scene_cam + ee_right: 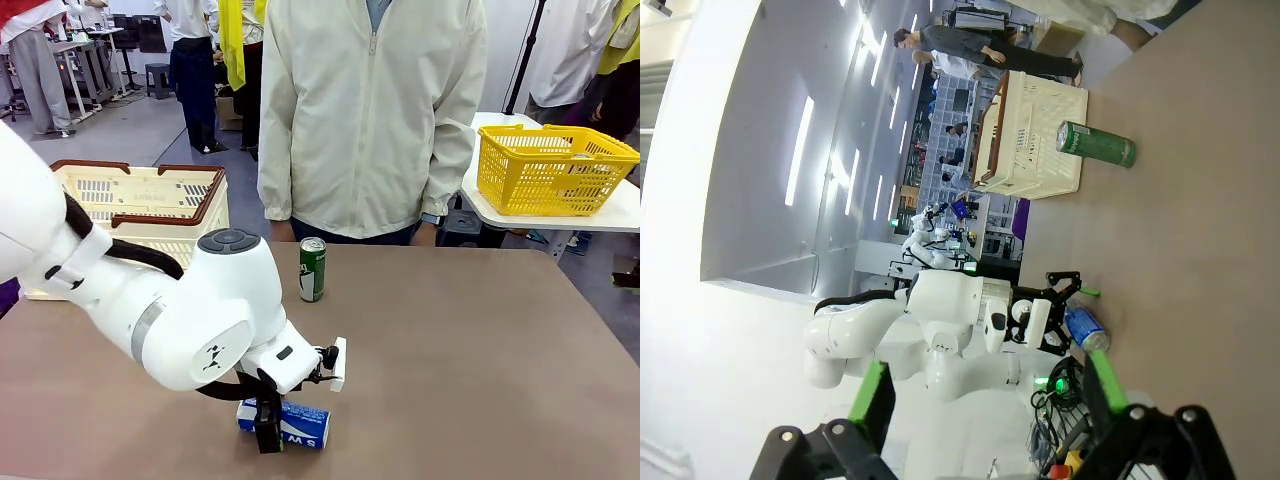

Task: Place the drinks into the Shopping basket.
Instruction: Pick up one drink and place it into the Shopping basket.

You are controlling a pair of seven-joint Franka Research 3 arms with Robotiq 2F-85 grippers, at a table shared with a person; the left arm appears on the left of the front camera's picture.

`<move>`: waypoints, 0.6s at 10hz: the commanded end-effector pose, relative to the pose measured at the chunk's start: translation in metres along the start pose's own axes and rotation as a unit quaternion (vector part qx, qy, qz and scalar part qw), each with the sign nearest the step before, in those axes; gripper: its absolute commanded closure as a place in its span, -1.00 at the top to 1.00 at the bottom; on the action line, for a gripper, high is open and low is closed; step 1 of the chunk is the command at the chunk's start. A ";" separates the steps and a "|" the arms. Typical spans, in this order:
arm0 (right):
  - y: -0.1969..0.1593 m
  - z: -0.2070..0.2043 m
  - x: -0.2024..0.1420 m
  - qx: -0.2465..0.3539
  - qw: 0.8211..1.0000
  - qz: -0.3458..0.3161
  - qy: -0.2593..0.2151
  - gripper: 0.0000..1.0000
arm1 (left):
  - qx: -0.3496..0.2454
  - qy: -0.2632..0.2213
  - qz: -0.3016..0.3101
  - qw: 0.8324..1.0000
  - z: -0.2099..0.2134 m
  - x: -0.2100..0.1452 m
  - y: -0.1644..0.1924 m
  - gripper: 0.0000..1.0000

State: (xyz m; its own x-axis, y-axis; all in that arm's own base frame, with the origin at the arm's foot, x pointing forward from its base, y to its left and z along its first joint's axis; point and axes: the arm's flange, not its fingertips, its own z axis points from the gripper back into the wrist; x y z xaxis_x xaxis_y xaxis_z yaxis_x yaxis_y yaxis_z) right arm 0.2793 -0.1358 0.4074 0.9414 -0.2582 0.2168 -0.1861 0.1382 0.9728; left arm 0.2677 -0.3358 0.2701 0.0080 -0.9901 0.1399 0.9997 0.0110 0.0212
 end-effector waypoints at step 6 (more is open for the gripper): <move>0.001 0.003 -0.002 -0.001 1.000 0.009 0.006 1.00 | -0.009 -0.003 0.005 1.000 -0.006 -0.002 -0.002 -1.00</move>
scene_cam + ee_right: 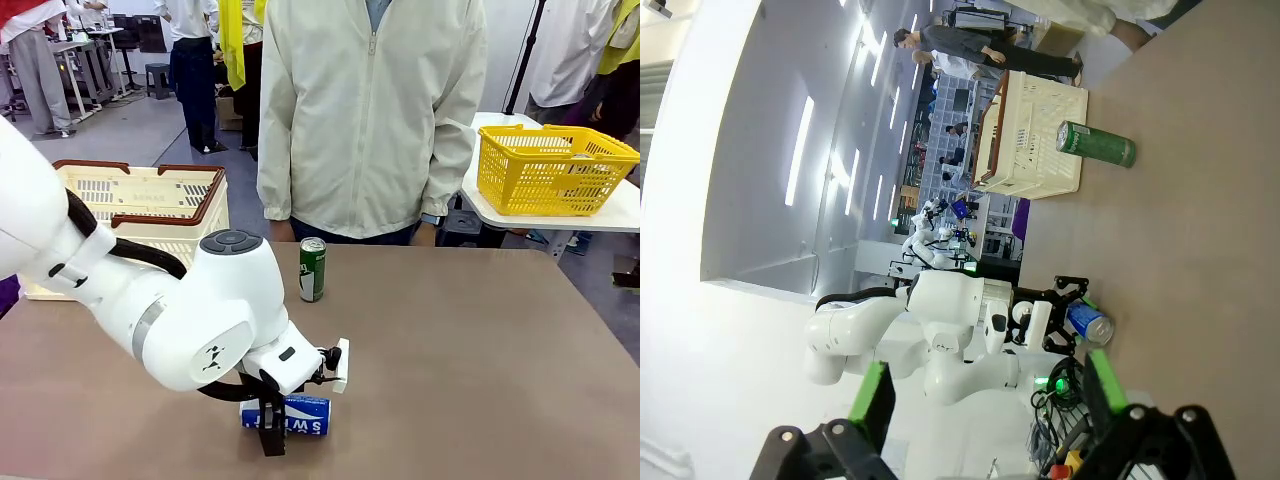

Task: Place the drinks into the Shopping basket.
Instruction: Pick up one drink and place it into the Shopping basket.

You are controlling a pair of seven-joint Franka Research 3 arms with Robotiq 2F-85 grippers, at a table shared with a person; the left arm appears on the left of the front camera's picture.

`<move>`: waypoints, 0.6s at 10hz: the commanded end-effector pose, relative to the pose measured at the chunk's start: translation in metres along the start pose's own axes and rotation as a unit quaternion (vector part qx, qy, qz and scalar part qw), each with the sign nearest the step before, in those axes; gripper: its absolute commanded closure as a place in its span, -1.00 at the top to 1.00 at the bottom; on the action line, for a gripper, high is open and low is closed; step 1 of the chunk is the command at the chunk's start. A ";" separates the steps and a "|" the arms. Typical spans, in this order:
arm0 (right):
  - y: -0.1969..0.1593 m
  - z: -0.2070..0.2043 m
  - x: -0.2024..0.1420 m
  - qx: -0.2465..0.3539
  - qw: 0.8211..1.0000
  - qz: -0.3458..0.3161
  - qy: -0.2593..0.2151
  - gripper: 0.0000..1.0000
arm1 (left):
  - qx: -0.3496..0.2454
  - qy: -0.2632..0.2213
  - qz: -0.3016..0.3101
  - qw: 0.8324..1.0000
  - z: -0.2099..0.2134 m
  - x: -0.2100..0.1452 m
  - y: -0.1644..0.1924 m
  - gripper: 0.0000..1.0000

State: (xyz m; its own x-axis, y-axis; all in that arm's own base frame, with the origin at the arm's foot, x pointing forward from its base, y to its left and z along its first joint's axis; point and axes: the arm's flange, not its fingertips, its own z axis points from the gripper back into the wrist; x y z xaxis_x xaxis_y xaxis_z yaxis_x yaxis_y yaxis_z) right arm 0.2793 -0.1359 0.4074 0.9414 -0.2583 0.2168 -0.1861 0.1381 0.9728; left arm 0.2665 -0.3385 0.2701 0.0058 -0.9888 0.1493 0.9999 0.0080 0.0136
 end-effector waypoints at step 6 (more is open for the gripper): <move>0.001 0.003 -0.002 -0.001 1.000 0.009 0.006 1.00 | -0.048 -0.080 0.202 0.975 0.181 -0.061 0.069 -1.00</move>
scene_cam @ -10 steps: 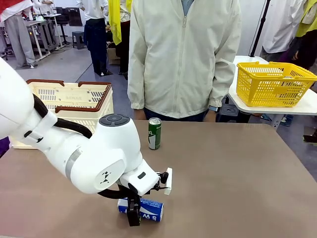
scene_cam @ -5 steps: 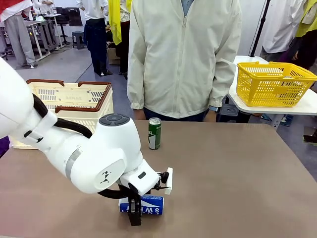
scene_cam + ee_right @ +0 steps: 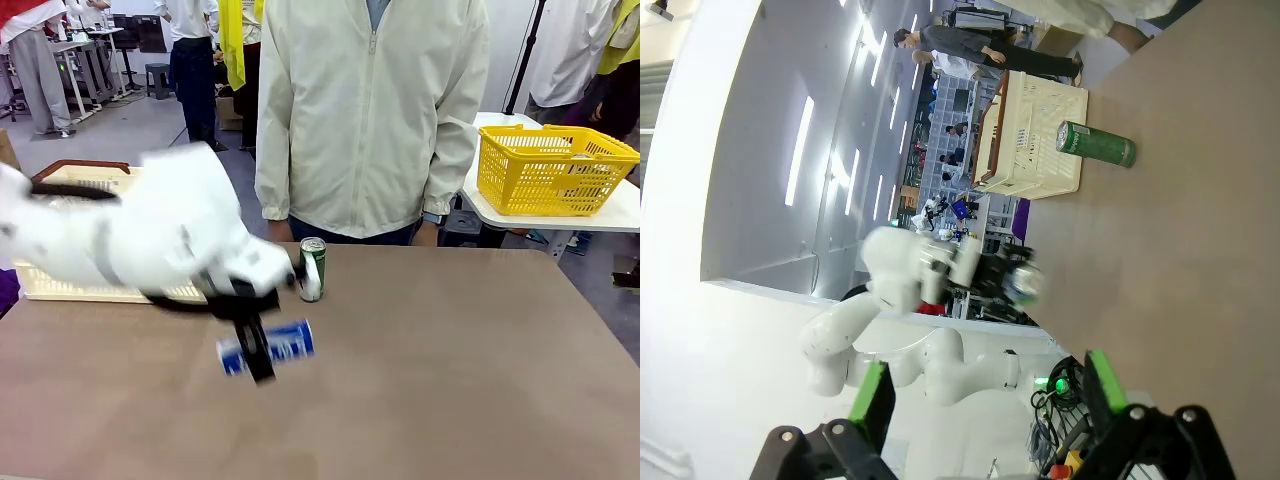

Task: Place the drinks into the Shopping basket.
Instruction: Pick up one drink and place it into the Shopping basket.

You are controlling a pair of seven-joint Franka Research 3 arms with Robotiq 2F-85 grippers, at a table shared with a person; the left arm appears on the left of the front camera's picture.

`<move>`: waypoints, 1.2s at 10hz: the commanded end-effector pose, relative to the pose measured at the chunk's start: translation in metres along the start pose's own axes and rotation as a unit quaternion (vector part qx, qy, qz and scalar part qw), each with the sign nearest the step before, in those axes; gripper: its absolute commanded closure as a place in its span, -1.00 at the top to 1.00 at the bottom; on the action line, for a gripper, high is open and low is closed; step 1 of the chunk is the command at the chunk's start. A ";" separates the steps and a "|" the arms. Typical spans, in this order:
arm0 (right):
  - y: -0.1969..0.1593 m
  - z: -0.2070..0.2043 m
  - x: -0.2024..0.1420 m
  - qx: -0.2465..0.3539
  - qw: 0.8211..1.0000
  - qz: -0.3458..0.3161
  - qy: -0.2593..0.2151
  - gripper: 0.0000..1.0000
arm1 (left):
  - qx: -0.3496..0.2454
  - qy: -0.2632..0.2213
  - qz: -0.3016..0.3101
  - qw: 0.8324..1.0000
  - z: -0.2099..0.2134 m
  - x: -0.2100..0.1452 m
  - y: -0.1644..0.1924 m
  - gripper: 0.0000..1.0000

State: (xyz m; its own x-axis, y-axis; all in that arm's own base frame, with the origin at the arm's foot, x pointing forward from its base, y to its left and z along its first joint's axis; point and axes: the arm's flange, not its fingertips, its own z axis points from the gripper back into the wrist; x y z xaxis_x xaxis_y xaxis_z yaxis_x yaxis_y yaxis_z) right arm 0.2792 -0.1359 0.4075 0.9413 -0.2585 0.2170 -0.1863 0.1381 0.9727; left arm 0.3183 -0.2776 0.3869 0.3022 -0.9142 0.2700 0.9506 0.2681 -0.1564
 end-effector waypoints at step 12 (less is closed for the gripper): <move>0.001 0.003 -0.002 -0.001 1.000 0.009 0.006 1.00 | 0.206 0.011 0.509 0.836 0.196 -0.077 0.267 -1.00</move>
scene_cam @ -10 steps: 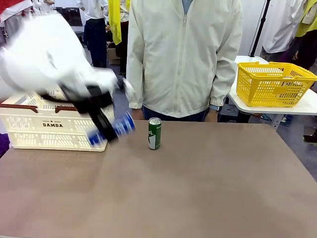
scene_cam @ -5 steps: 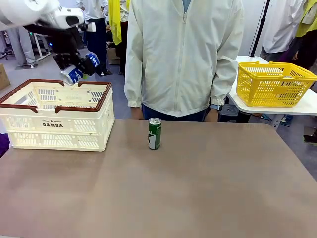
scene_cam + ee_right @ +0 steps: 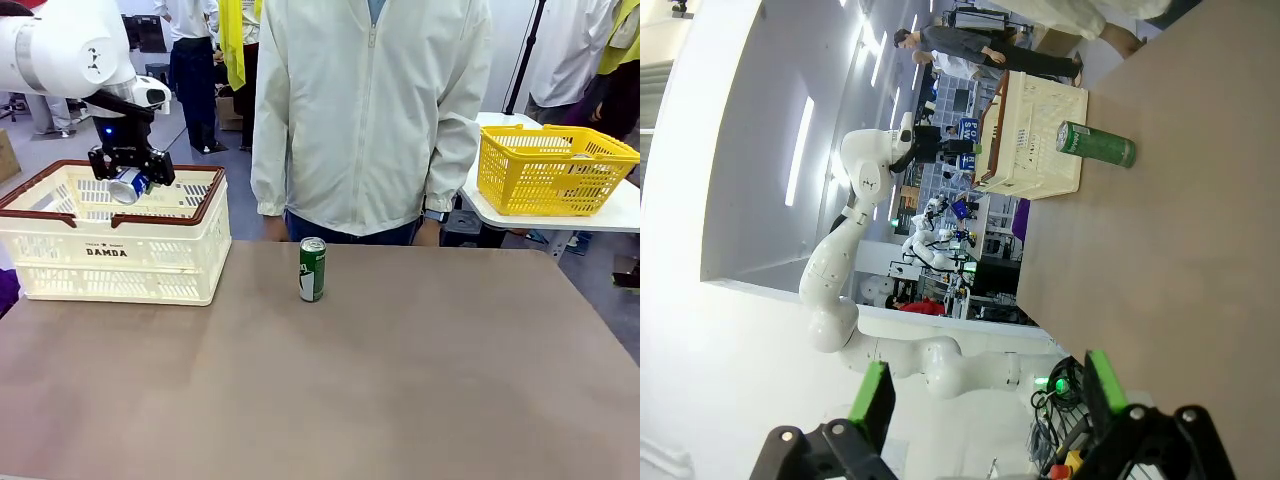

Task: Place the drinks into the Shopping basket.
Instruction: Pick up one drink and place it into the Shopping basket.

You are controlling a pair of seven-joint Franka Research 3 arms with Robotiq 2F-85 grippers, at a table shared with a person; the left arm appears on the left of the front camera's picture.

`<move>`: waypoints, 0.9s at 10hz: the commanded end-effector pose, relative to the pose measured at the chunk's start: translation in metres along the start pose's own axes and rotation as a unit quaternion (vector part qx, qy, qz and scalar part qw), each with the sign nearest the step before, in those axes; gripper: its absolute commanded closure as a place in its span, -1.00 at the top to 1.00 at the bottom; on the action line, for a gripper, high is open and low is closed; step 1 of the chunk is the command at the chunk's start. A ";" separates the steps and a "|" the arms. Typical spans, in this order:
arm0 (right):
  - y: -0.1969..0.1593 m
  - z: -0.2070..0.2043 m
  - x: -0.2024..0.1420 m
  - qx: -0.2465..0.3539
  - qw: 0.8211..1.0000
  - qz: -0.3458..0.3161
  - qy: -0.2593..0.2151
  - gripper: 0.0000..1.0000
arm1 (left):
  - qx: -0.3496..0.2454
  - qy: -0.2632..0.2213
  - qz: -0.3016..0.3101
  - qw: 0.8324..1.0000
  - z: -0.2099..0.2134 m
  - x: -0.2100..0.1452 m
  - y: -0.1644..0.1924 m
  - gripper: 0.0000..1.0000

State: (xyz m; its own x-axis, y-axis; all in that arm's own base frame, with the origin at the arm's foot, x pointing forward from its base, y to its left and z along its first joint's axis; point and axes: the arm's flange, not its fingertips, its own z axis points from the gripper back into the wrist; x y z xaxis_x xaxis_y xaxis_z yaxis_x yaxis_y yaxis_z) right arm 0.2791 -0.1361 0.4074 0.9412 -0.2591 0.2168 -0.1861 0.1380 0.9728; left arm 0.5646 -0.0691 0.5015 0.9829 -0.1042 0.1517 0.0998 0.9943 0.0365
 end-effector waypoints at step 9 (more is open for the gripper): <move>0.001 0.003 -0.002 -0.001 1.000 0.009 0.007 1.00 | 0.091 -0.052 0.080 0.991 -0.068 0.009 -0.032 -1.00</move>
State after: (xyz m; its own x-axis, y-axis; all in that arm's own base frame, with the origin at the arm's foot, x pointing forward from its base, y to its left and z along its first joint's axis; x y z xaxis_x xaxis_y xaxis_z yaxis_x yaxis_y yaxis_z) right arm 0.2791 -0.1361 0.4074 0.9412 -0.2590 0.2168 -0.1861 0.1380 0.9728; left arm 0.5733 -0.1014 0.4430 0.9693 -0.0161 0.2452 -0.0219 0.9883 0.1512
